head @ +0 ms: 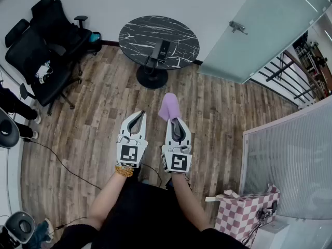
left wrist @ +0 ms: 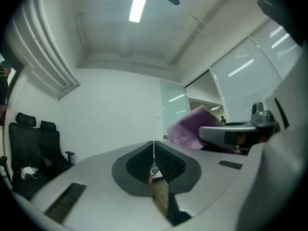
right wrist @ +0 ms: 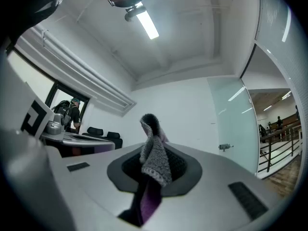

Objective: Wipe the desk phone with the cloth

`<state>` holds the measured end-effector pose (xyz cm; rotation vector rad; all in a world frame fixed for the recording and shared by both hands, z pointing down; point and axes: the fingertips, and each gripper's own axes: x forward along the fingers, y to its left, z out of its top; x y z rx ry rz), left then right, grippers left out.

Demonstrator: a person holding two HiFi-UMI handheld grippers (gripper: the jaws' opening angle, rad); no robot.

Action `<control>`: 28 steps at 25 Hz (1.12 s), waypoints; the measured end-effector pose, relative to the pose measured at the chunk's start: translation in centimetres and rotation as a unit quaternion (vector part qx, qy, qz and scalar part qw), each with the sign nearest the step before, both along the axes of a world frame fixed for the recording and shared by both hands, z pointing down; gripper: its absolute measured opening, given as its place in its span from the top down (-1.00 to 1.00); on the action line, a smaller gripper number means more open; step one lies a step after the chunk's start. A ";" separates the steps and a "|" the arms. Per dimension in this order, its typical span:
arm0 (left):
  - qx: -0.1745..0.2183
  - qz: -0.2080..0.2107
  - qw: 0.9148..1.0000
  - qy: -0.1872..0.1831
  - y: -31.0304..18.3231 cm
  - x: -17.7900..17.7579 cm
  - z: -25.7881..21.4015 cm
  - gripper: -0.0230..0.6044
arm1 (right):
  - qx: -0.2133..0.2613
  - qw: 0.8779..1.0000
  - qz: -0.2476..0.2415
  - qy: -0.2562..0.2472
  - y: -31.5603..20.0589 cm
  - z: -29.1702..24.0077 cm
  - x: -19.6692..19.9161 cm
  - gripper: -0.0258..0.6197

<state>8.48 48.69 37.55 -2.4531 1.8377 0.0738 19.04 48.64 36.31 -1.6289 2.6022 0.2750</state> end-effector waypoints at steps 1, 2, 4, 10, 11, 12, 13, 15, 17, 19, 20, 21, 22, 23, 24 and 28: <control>0.000 0.003 1.000 0.002 -0.8 -0.4 0.1 0.87 | -0.001 1.000 0.004 0.001 -0.9 0.1 -0.4 0.73; -0.001 0.005 1.000 0.003 -1.6 -0.9 0.2 0.87 | -0.003 1.000 0.008 0.001 -1.8 0.1 -0.8 0.73; -0.003 0.011 1.000 0.007 -3.4 -1.8 0.3 0.87 | -0.006 1.000 0.014 0.001 -3.5 0.0 -1.7 0.73; -0.012 0.030 0.999 0.030 -7.9 -5.2 0.2 0.87 | -0.008 0.999 -0.002 0.038 -7.9 -0.4 -5.7 0.73; -0.013 0.033 0.999 0.035 -8.4 -5.4 0.2 0.87 | -0.011 0.999 -0.006 0.045 -8.4 -0.3 -6.0 0.73; -0.013 0.037 0.999 0.038 -8.8 -5.6 0.2 0.87 | -0.014 0.999 -0.007 0.050 -9.1 -0.3 -6.3 0.73; -0.012 0.041 0.998 0.039 -9.4 -5.8 0.3 0.87 | -0.018 0.998 -0.006 0.052 -9.8 -0.2 -6.4 0.73; -0.012 0.050 0.998 0.041 -10.7 -6.1 0.5 0.87 | -0.024 0.998 0.002 0.054 -11.5 0.1 -6.6 0.73; -0.014 0.057 0.997 0.049 -11.6 -6.4 0.9 0.87 | -0.032 0.997 0.010 0.062 -12.6 0.7 -6.6 0.73; -0.020 0.060 0.996 0.056 -12.1 -6.5 1.2 0.87 | -0.044 0.996 0.011 0.074 -13.4 1.2 -6.7 0.73; -0.020 0.063 0.996 0.054 -12.6 -6.6 1.0 0.87 | -0.048 0.996 0.013 0.074 -14.1 1.2 -6.9 0.73; -0.018 0.067 0.996 0.049 -13.3 -6.6 0.8 0.87 | -0.049 0.996 0.015 0.069 -14.8 1.1 -7.0 0.73; -0.014 0.071 0.996 0.045 -14.0 -6.5 0.5 0.87 | -0.048 0.997 0.016 0.063 -15.6 0.9 -7.1 0.73; -0.010 0.072 0.997 0.041 -14.9 -6.5 0.3 0.87 | -0.046 0.997 0.015 0.059 -16.4 0.8 -7.2 0.73; -0.008 0.071 0.997 0.039 -15.7 -6.4 0.3 0.87 | -0.044 0.997 0.014 0.058 -17.3 0.8 -7.3 0.73; -0.017 0.074 0.997 0.021 -19.0 -6.1 1.2 0.87 | -0.044 0.998 0.008 0.044 -20.8 1.3 -8.0 0.73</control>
